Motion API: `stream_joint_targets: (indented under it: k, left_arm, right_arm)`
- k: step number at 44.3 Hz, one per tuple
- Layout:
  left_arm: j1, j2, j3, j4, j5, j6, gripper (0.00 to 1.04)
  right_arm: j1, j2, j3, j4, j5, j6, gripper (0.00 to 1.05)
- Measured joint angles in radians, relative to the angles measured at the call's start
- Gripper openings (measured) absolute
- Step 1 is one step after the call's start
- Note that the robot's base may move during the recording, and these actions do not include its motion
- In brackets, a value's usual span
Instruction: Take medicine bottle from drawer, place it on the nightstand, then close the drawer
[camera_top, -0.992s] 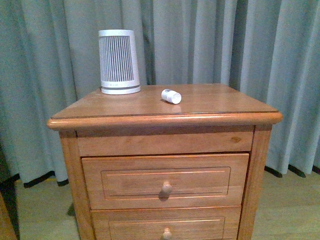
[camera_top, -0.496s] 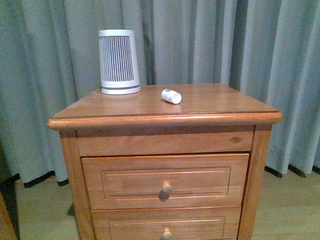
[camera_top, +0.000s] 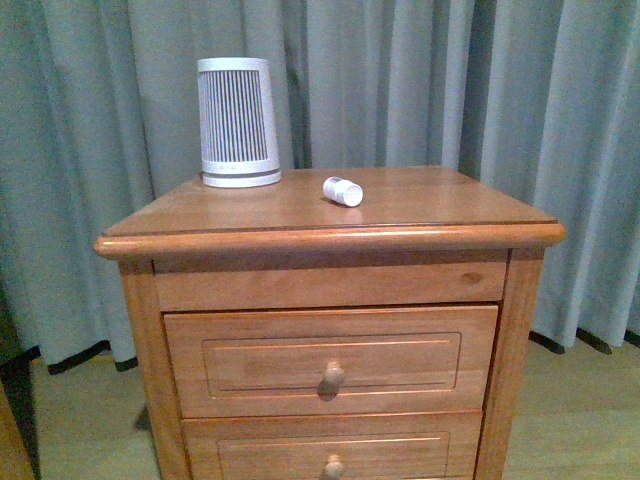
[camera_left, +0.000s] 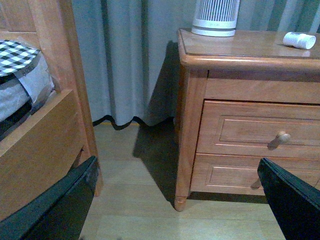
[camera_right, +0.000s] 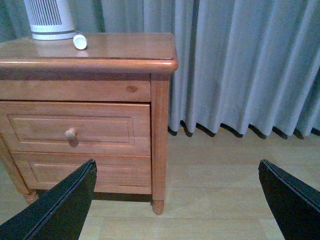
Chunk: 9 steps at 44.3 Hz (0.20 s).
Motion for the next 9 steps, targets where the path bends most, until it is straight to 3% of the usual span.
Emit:
stream_joint_targets:
  k: [9]
  left_arm:
    - [0.000, 0.000, 0.000, 0.000, 0.000, 0.000, 0.98]
  right_arm:
    - [0.000, 0.000, 0.000, 0.000, 0.000, 0.000, 0.98]
